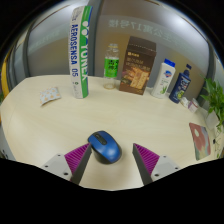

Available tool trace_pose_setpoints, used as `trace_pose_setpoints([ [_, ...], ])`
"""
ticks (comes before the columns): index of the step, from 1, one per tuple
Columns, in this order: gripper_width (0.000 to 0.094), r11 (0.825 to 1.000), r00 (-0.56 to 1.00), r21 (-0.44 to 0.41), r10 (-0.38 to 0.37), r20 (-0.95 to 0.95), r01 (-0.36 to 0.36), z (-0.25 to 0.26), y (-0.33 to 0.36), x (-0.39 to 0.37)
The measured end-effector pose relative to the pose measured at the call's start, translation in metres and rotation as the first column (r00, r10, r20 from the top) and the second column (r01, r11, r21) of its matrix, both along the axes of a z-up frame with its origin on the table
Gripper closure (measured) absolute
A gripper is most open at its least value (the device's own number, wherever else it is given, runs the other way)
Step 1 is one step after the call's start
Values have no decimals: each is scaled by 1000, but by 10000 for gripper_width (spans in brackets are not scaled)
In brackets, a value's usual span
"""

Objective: Arrange mouse

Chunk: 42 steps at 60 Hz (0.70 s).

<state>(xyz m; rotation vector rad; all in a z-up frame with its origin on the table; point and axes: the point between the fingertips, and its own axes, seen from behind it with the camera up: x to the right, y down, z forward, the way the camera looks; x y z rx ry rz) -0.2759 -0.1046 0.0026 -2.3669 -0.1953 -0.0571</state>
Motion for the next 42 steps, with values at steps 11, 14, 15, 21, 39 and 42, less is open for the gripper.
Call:
trace_pose_setpoints([
  [11, 91, 1000, 1000, 10, -1, 5, 1, -5, 29, 15],
  [14, 115, 1000, 1000, 7, -12, -1, 12, -8, 33, 18],
  [15, 121, 1000, 1000, 3, -15, -3, 15, -10, 34, 19],
  [21, 243, 1000, 999, -10, -22, -37, 22, -17, 34, 16],
  [39, 547, 1000, 999, 1, 20, -43, -20, -15, 31, 6],
  [42, 547, 999, 999, 30, 24, -43, -22, 0, 32, 8],
])
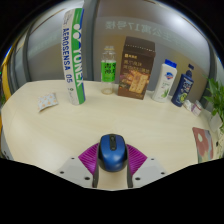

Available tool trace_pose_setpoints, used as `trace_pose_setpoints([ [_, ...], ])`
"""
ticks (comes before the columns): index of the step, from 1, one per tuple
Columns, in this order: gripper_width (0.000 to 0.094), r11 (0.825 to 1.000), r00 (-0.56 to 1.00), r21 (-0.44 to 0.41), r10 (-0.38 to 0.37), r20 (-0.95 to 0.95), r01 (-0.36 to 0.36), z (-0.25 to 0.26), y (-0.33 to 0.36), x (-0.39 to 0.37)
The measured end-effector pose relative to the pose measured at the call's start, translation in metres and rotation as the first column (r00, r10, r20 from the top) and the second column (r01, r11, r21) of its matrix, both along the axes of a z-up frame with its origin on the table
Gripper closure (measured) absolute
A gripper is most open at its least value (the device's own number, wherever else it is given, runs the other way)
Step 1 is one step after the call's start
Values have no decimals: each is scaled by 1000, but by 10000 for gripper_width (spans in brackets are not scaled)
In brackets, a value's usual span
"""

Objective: Arrange mouse

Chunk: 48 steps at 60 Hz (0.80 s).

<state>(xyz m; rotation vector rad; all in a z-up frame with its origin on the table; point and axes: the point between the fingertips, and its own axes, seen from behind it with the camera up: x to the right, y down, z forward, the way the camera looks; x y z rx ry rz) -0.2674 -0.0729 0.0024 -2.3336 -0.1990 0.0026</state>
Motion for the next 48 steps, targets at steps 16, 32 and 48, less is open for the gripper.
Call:
trace_pose_setpoints([
  [16, 545, 954, 989, 281, -67, -129, 101, 181, 16, 84],
  [32, 549, 909, 960, 310, -261, -99, 279, 195, 28, 345],
  [48, 548, 940, 941, 50, -335, -44, 337, 31, 10, 474],
])
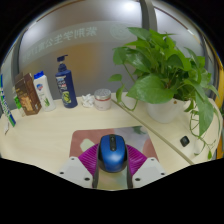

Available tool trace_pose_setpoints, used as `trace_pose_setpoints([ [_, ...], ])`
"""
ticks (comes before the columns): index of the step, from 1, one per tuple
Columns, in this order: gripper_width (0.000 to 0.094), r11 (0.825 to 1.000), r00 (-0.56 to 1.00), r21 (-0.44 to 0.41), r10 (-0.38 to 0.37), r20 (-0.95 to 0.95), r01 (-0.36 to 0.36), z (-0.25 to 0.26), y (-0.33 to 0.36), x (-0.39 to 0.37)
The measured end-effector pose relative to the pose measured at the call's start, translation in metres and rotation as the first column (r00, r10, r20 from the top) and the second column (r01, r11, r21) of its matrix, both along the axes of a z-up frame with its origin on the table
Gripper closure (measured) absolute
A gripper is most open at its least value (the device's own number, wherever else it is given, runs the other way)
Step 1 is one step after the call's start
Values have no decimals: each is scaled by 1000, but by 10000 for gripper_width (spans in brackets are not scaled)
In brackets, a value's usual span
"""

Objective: Arrange mouse

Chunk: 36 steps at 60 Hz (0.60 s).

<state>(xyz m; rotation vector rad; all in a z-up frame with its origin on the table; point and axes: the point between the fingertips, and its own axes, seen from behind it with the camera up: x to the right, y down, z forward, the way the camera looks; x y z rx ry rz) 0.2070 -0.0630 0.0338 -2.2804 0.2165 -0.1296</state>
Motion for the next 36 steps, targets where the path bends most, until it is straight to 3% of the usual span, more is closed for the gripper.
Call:
trace_pose_setpoints([
  [15, 389, 996, 999, -83, 24, -44, -28, -42, -7, 2],
  [23, 72, 998, 999, -63, 28, -19, -29, -19, -17, 0],
  [36, 83, 999, 999, -15, 32, 27, -32, 42, -61, -14],
])
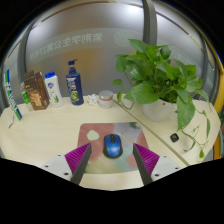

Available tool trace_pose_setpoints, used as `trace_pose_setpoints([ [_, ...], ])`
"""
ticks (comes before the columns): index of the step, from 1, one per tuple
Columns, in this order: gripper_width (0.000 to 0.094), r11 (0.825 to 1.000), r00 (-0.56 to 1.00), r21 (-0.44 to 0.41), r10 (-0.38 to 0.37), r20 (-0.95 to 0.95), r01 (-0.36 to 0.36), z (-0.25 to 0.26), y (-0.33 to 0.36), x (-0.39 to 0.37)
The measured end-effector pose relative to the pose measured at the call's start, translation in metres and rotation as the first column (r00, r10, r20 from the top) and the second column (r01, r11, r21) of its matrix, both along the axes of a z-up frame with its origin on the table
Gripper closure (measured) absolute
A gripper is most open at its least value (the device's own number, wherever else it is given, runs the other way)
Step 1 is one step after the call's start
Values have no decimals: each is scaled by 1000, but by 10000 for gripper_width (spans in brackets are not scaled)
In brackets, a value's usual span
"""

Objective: Arrange mouse

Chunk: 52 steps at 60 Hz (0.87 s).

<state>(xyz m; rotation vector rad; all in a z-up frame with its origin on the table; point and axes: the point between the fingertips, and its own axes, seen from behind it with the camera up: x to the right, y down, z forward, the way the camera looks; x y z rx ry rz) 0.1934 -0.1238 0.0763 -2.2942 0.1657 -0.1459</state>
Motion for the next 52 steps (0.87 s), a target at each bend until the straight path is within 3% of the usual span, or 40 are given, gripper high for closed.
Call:
trace_pose_setpoints([
  [27, 82, 996, 995, 87, -28, 95, 19, 93, -143, -27],
  [52, 85, 993, 992, 117, -11, 126, -4, 114, -176, -38],
])
